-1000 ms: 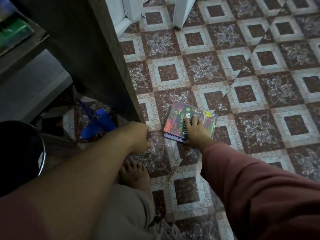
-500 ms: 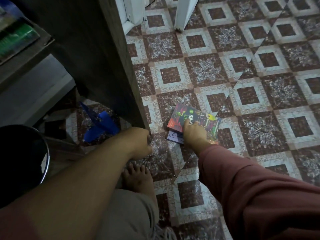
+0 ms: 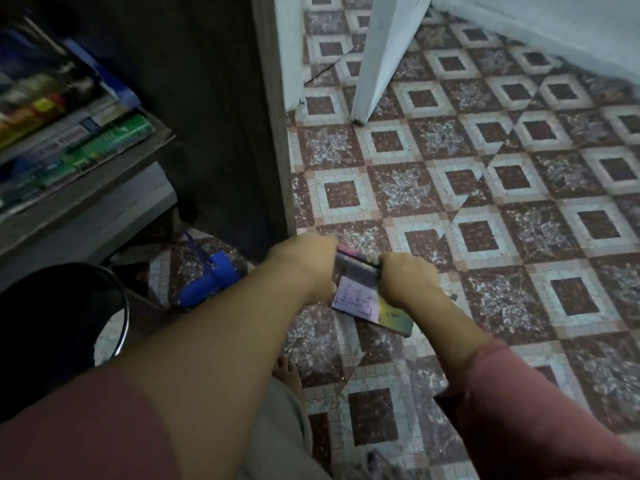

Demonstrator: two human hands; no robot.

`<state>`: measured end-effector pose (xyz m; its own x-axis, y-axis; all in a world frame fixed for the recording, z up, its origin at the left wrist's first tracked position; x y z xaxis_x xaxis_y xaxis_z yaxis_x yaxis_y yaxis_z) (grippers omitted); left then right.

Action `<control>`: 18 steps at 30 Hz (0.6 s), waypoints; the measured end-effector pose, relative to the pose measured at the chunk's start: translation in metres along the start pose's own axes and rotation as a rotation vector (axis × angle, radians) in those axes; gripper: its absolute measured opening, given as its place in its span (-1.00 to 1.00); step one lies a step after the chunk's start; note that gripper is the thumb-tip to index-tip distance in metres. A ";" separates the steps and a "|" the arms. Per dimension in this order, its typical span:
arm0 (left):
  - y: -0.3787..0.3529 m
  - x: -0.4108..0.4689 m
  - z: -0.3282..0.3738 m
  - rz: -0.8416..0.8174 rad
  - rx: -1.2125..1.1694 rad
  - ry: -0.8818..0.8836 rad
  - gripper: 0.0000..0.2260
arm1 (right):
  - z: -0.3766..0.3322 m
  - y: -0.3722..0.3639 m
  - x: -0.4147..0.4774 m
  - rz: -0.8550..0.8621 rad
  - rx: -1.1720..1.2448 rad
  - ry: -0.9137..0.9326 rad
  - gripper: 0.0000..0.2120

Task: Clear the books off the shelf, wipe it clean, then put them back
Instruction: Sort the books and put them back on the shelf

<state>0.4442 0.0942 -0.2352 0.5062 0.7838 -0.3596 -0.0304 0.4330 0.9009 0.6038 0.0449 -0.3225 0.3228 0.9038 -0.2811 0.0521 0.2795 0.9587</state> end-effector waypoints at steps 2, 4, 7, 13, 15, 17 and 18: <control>0.014 -0.008 0.012 0.128 0.098 -0.103 -0.46 | -0.011 0.033 -0.023 -0.024 -0.017 0.092 -0.82; 0.029 -0.019 0.023 0.223 0.241 -0.215 -0.45 | -0.023 0.071 -0.047 -0.047 0.009 0.190 -0.82; 0.054 -0.047 0.027 0.122 0.326 -0.197 -0.63 | -0.040 0.128 -0.082 -0.024 0.069 0.319 -0.79; 0.129 -0.123 -0.048 0.182 0.233 -0.060 -0.80 | -0.093 0.205 -0.118 0.171 0.108 0.524 -0.73; 0.156 -0.149 -0.085 0.251 0.294 0.053 -0.80 | -0.120 0.228 -0.116 0.276 0.072 0.582 -0.73; 0.178 -0.172 -0.119 0.385 0.381 0.166 -0.76 | -0.150 0.251 -0.110 0.433 0.085 0.623 -0.74; 0.188 -0.182 -0.135 0.464 0.418 0.224 -0.73 | -0.167 0.262 -0.104 0.537 0.112 0.644 -0.75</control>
<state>0.2299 0.0930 -0.0336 0.3280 0.9407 0.0868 0.1575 -0.1451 0.9768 0.4261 0.0779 -0.0493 -0.2697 0.9222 0.2772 0.1501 -0.2441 0.9581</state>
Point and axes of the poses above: each hand's wrist, its own x-axis towards the middle knuckle, its own y-axis out of the back of the hand, z = x × y, the point moved 1 cm from there along x, towards the middle knuckle, and after that the axes turned 11 degrees about z, right-handed, at the moved point
